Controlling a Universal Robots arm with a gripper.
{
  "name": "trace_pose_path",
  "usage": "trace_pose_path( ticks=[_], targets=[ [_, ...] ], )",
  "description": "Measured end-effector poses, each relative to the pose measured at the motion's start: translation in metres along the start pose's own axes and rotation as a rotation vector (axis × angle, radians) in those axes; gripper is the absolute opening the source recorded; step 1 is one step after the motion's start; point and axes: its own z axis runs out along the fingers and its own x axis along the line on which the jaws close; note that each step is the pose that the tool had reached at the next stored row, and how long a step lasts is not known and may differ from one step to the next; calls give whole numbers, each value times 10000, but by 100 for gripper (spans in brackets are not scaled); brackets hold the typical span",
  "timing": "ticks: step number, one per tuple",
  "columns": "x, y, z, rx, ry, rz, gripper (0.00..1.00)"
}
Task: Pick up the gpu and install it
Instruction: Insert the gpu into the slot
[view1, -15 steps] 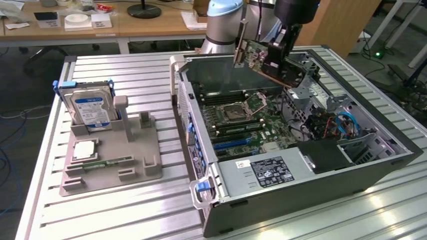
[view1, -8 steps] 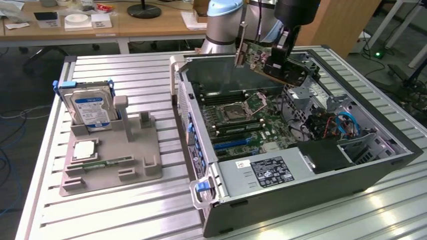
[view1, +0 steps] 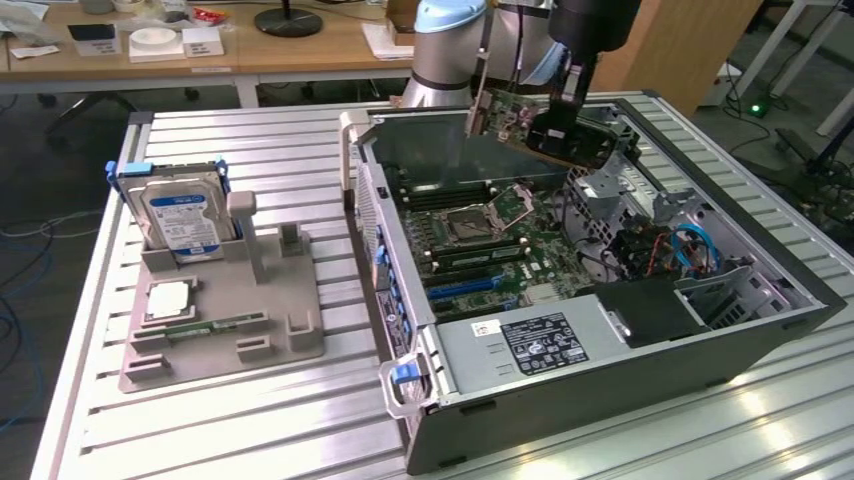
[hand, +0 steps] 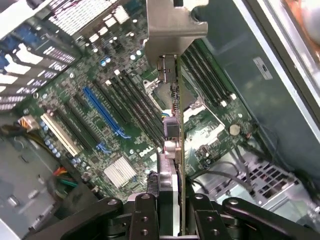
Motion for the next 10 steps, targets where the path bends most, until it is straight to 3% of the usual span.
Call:
trace_pose_path(
  ticks=[10],
  targets=[
    [1, 1, 15, -63, -110, -1669, 28]
  ],
)
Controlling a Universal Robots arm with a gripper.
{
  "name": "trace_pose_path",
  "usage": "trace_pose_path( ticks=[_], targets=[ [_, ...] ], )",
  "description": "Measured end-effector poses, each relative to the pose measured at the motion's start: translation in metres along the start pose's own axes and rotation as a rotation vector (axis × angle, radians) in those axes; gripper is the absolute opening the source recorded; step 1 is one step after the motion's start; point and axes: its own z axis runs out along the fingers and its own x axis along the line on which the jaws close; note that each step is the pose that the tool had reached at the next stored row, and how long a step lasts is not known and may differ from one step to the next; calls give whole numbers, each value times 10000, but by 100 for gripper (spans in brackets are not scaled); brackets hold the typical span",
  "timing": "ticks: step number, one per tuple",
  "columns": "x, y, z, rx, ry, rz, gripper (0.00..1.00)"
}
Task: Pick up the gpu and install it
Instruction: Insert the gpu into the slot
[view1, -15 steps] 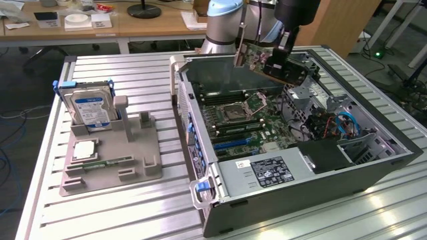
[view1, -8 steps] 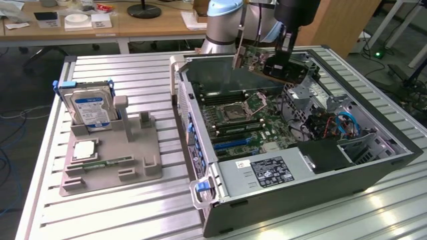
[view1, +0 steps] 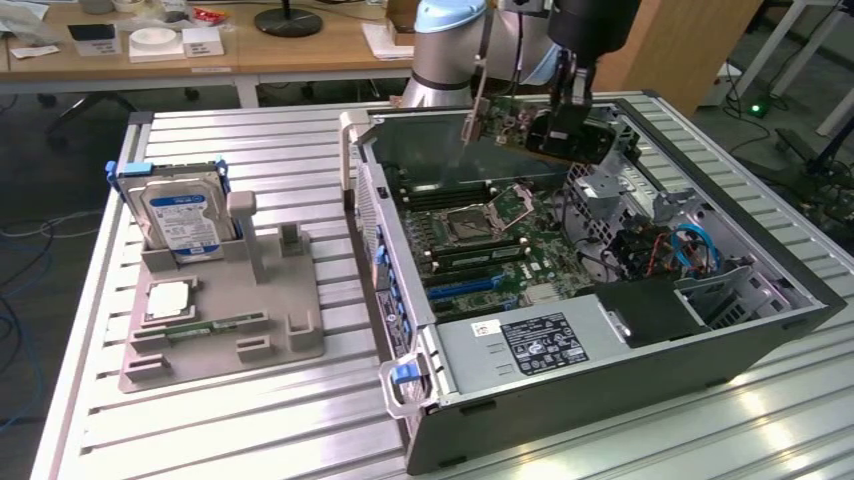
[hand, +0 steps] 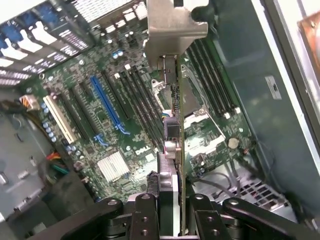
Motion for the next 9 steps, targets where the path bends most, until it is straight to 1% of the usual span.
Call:
trace_pose_path(
  ticks=[9],
  targets=[
    [1, 1, 15, -46, -108, -1527, 28]
  ],
)
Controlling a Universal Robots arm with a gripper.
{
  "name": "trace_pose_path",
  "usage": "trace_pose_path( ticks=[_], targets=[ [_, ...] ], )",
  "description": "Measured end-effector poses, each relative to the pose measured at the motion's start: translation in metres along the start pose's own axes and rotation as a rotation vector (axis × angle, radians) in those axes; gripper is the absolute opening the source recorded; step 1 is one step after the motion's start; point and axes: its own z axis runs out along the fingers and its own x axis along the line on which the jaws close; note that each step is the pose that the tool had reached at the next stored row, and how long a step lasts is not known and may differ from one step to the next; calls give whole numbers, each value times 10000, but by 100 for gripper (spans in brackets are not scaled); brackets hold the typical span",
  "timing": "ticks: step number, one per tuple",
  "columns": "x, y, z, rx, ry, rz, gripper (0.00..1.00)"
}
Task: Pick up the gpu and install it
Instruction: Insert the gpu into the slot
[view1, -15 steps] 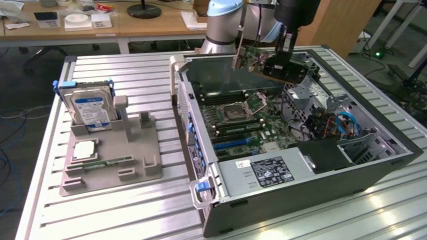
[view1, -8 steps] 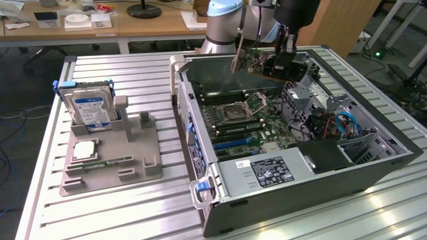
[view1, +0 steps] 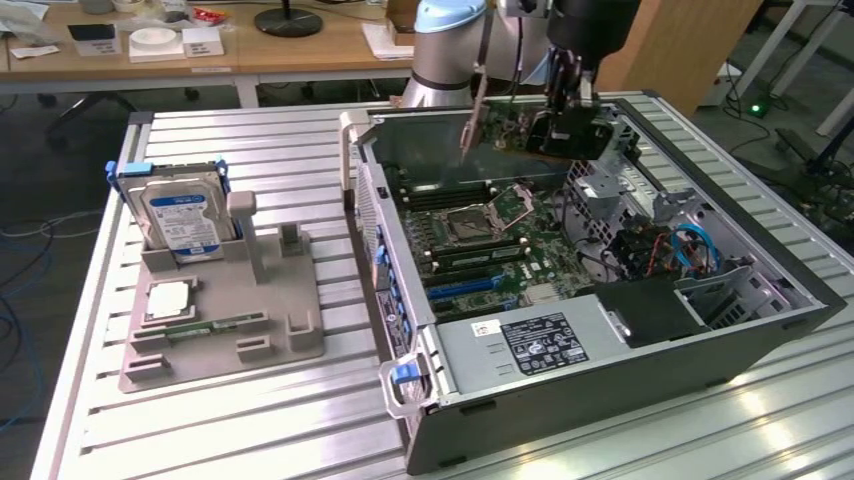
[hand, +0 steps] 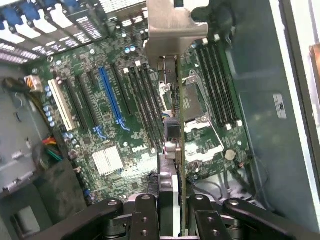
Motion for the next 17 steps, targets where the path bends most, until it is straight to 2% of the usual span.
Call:
trace_pose_path(
  ticks=[11, 12, 16, 17],
  targets=[
    [1, 1, 18, -42, -131, -1827, 28],
    [2, 1, 21, -17, -147, -1939, 28],
    [4, 1, 34, 211, -213, -2147, 28],
    [6, 1, 38, 222, -219, -2192, 28]
  ],
)
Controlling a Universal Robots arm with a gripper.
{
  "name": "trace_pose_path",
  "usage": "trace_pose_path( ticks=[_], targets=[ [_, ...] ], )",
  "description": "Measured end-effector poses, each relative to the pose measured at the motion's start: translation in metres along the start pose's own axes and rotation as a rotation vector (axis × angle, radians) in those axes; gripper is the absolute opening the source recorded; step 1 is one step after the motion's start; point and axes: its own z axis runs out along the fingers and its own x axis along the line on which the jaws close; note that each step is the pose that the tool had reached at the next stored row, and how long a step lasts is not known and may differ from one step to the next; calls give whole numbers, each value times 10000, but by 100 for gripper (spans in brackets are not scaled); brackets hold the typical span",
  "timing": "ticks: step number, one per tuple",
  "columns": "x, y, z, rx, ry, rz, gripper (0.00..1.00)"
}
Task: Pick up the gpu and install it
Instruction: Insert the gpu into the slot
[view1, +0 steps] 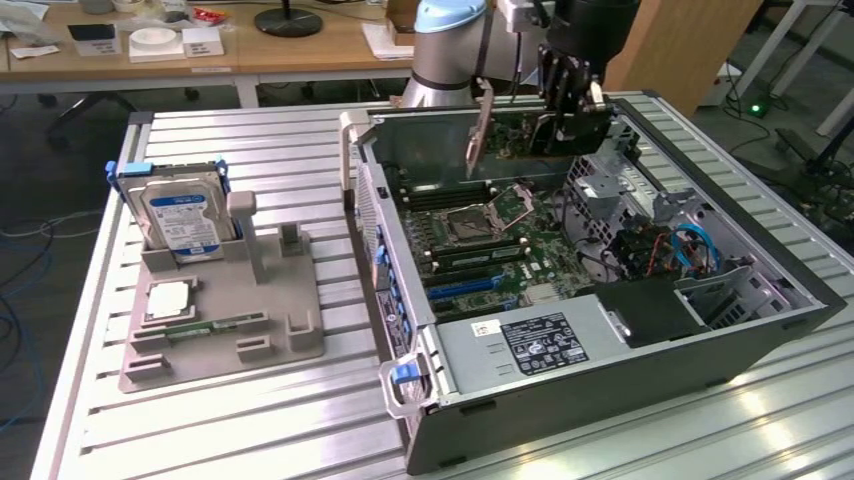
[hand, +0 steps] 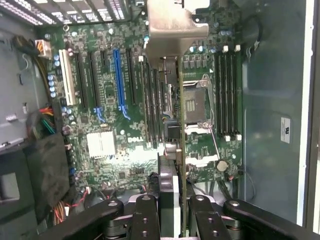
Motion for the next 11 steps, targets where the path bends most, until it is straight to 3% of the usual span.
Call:
trace_pose_path(
  ticks=[7, 11],
  targets=[
    [32, 6, 18, -25, -52, -545, 28],
    [68, 30, 32, 27, -67, -616, 28]
  ],
)
